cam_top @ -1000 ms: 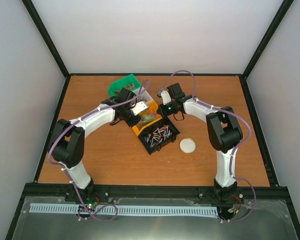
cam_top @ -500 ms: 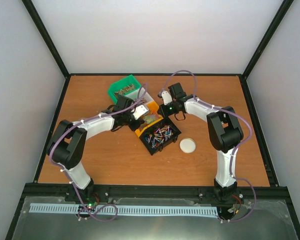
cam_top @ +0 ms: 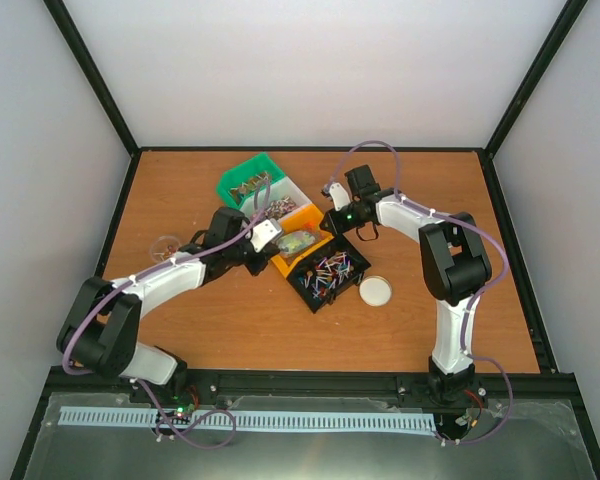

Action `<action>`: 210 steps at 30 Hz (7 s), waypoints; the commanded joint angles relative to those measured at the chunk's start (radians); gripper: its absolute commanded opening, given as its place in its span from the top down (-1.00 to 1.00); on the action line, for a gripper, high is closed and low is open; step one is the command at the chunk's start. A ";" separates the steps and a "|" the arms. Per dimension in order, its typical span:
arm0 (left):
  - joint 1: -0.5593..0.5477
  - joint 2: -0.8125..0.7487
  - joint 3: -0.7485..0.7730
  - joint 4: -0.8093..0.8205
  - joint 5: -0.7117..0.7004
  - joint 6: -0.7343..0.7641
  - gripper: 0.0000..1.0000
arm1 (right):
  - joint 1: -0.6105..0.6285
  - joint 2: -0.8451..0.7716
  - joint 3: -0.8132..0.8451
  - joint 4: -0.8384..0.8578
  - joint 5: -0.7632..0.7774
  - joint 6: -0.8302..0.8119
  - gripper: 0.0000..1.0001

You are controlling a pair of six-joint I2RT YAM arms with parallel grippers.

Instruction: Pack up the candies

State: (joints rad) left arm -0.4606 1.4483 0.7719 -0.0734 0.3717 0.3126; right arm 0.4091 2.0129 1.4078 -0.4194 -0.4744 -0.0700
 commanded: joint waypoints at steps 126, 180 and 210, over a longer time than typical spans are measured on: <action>1.021 -0.438 0.144 -0.886 -0.057 0.607 0.98 | -0.002 -0.119 -0.214 -0.089 -0.113 -0.084 0.94; 0.020 0.130 0.721 -1.215 -0.293 0.121 0.98 | 0.002 -0.271 -0.223 -0.118 -0.101 -0.033 -0.19; -0.055 0.438 0.808 -1.234 -0.361 -0.013 0.98 | 0.126 -0.170 -0.210 -0.089 0.131 -0.004 0.42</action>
State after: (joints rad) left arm -0.5072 1.8832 1.6764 -1.3560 -0.0071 0.3458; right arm 0.5186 1.8355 1.2163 -0.5217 -0.3950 -0.0799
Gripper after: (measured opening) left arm 0.089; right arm 0.305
